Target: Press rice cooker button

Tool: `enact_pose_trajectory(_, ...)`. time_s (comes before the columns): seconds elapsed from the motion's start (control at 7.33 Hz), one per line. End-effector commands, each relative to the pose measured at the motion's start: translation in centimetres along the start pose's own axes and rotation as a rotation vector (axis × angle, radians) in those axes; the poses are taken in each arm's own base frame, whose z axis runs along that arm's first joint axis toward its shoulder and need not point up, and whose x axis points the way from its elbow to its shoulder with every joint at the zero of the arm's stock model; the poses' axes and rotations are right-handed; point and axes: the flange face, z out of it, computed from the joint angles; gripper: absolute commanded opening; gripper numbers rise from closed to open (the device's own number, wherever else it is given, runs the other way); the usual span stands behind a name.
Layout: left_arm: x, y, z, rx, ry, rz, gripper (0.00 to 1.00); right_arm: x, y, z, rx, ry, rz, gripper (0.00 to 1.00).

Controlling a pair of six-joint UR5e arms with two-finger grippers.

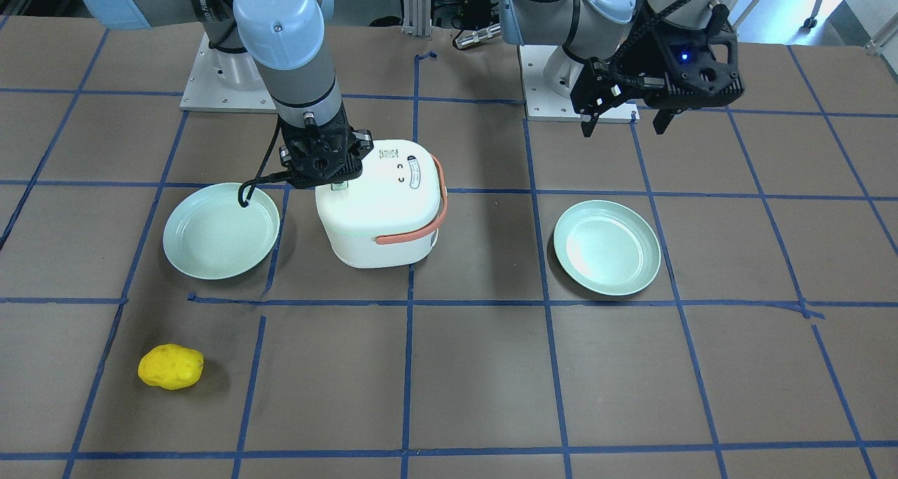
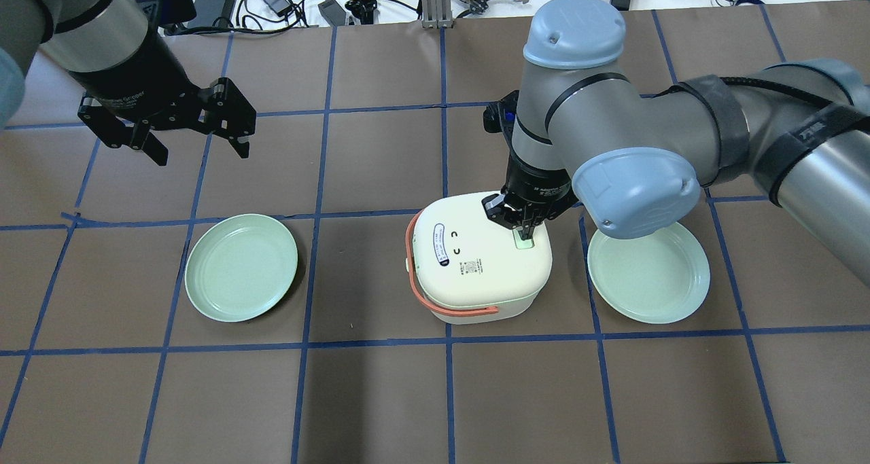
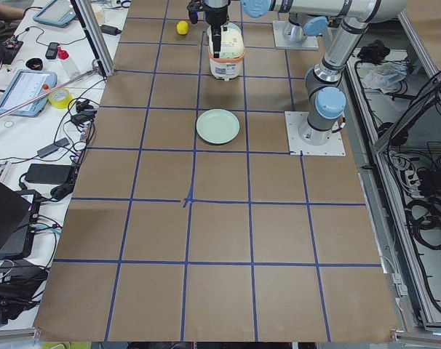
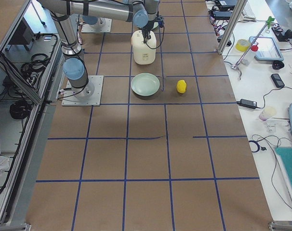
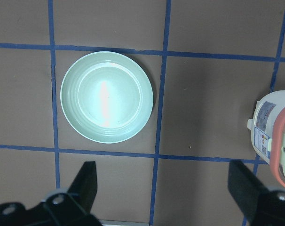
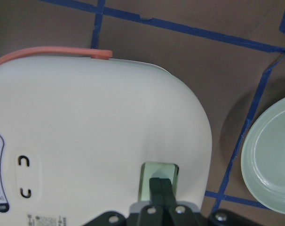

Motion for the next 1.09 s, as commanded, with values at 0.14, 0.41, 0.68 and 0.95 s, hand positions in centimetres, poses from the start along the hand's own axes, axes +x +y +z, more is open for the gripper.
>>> enact_pose_trajectory(0.14,0.0,0.0,0.0,0.000,0.000,0.000,1.00,0.2,-0.4,-2.4,0.042,0.014,0.022,0.64)
enact_pose_trajectory(0.41,0.0,0.0,0.0,0.000,0.000,0.000,1.00,1.7,-1.9,-8.3,0.117,0.031,0.051,1.00)
enact_pose_trajectory(0.68,0.0,0.0,0.0,0.000,0.000,0.000,1.00,7.4,-2.9,-14.5,0.137,0.015,0.152,1.00)
enact_pose_trajectory(0.95,0.0,0.0,0.0,0.000,0.000,0.000,1.00,10.6,-3.3,-17.5,0.200,0.020,0.204,1.00)
